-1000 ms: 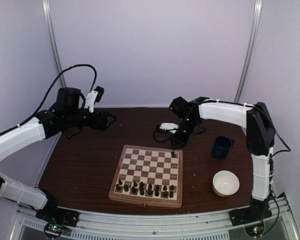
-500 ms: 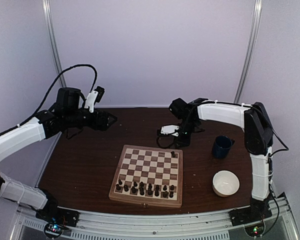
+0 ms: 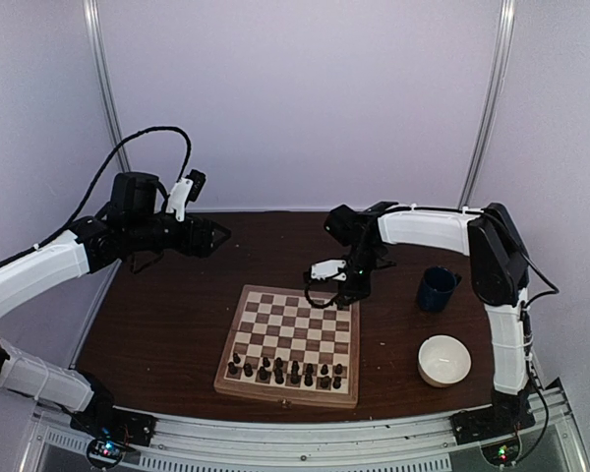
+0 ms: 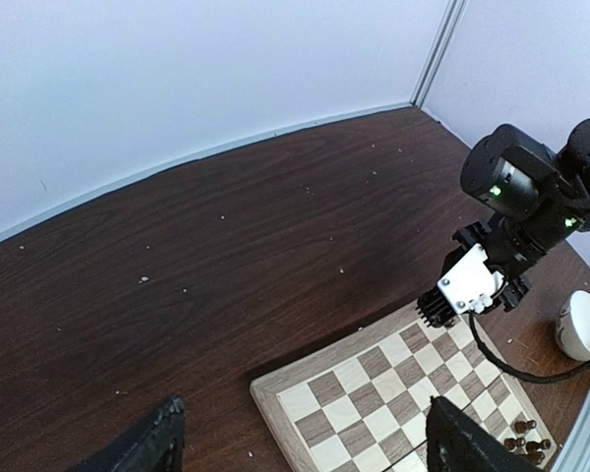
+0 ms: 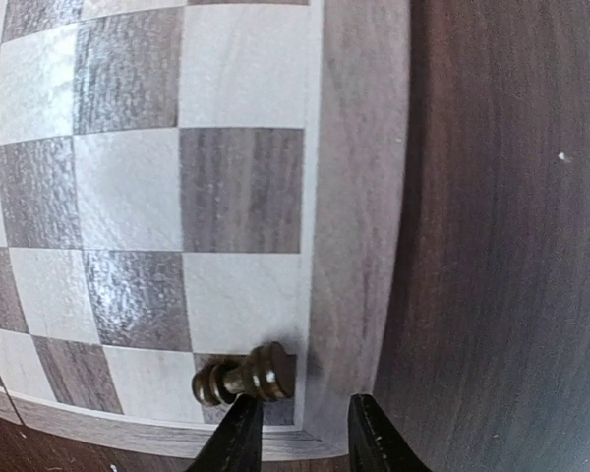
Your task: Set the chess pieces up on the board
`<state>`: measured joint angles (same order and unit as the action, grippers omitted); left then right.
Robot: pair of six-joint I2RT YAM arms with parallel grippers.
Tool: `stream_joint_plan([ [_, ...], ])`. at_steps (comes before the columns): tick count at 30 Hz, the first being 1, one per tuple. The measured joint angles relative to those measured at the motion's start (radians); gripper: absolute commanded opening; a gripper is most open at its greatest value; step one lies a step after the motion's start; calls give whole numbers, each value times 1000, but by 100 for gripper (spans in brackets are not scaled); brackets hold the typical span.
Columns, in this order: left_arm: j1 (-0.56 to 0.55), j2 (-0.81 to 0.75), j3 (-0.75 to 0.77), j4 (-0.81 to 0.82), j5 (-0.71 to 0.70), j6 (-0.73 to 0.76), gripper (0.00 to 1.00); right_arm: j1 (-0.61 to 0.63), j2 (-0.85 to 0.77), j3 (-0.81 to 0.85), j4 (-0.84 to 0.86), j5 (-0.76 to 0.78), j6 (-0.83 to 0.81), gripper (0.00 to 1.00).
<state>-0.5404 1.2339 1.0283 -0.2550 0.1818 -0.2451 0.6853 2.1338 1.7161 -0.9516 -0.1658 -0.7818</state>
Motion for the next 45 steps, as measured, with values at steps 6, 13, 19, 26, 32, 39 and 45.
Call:
stream_joint_plan([
  [6, 0, 0, 0, 0, 3, 0, 84, 17, 23, 26, -37, -21, -26, 36],
  [13, 0, 0, 0, 0, 6, -1, 84, 20, 59, 83, -81, -26, -28, 36],
  [19, 0, 0, 0, 0, 10, -1, 84, 27, 80, 118, -94, -32, -35, 38],
  [26, 0, 0, 0, 0, 15, -1, 84, 30, 93, 138, -98, -63, -56, 40],
  [32, 0, 0, 0, 0, 18, -1, 84, 40, 97, 141, -91, -79, -85, 42],
  [39, 0, 0, 0, 0, 20, -1, 84, 48, 100, 145, -95, -90, -117, 33],
  [45, 0, 1, 0, 0, 22, -1, 84, 55, 99, 143, -107, -97, -134, 30],
])
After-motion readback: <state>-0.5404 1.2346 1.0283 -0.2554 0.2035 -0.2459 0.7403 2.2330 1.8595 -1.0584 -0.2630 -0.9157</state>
